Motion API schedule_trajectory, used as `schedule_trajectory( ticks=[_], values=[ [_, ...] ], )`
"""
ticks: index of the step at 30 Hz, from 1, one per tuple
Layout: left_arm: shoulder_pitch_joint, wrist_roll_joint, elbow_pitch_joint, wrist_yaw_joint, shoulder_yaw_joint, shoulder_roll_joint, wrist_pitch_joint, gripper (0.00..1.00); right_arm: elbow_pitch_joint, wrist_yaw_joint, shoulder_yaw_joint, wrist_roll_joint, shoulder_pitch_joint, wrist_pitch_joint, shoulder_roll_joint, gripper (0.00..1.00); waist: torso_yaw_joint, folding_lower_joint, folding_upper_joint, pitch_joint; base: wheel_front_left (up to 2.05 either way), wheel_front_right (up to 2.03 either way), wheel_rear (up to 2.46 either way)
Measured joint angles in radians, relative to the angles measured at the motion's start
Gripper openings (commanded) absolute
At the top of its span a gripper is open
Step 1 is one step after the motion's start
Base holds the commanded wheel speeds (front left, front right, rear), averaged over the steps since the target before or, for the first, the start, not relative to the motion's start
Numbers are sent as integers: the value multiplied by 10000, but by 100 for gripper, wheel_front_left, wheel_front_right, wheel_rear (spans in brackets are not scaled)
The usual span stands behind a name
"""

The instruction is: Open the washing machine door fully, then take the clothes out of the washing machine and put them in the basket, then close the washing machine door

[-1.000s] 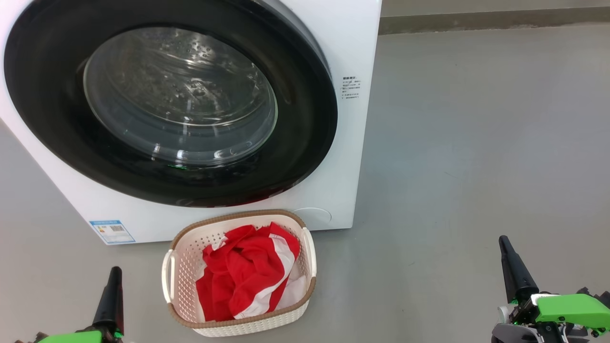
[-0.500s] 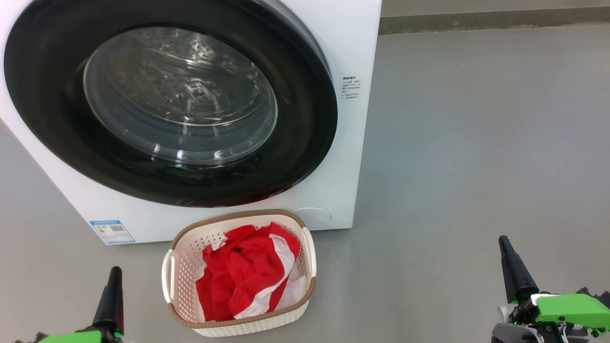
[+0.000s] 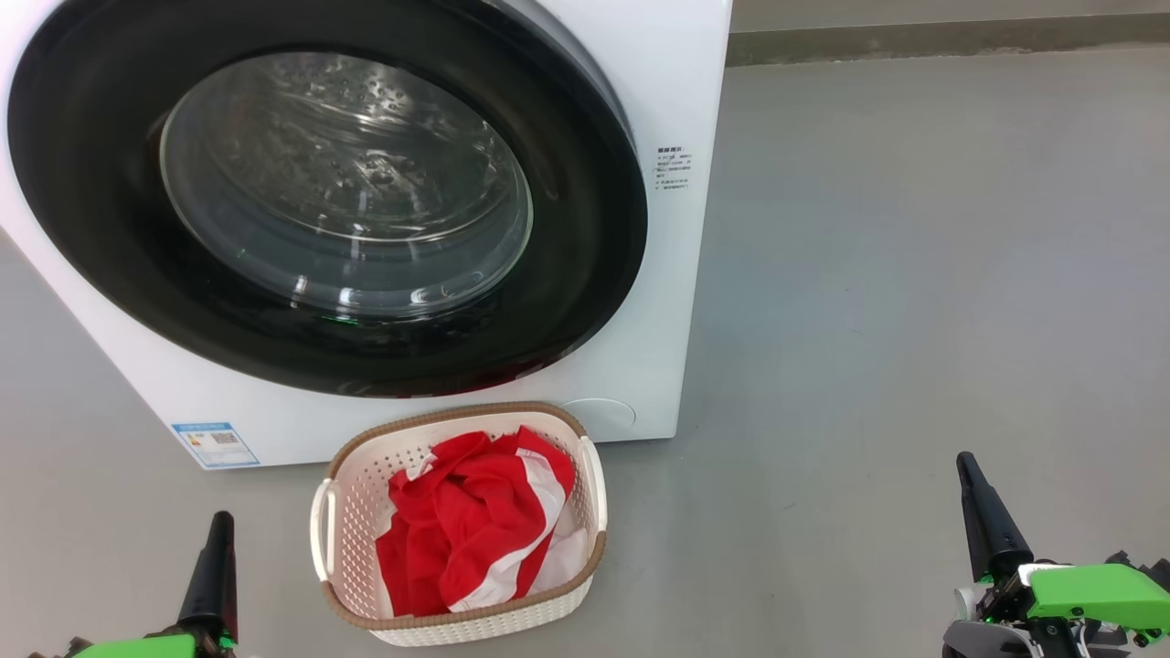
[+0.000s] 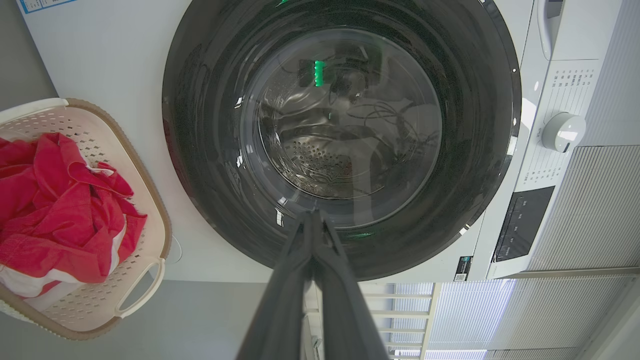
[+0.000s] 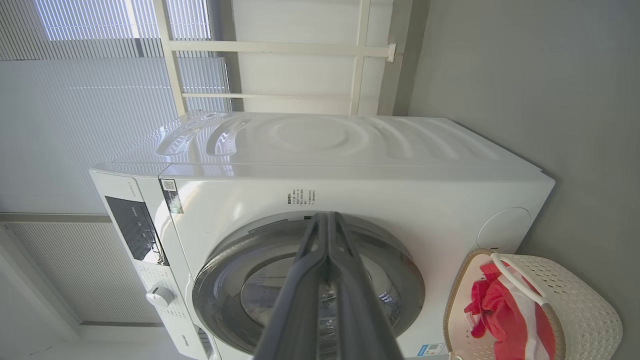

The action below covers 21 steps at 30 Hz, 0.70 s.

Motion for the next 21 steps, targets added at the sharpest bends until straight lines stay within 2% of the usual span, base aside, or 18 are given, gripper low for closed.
schedule_trajectory(
  ticks=[21],
  values=[
    [0, 0, 0, 0, 0, 0, 0, 0, 0, 0, -4, 0, 0, 2, 4, 0, 0, 0, 0, 0, 0, 0, 0]
  ],
)
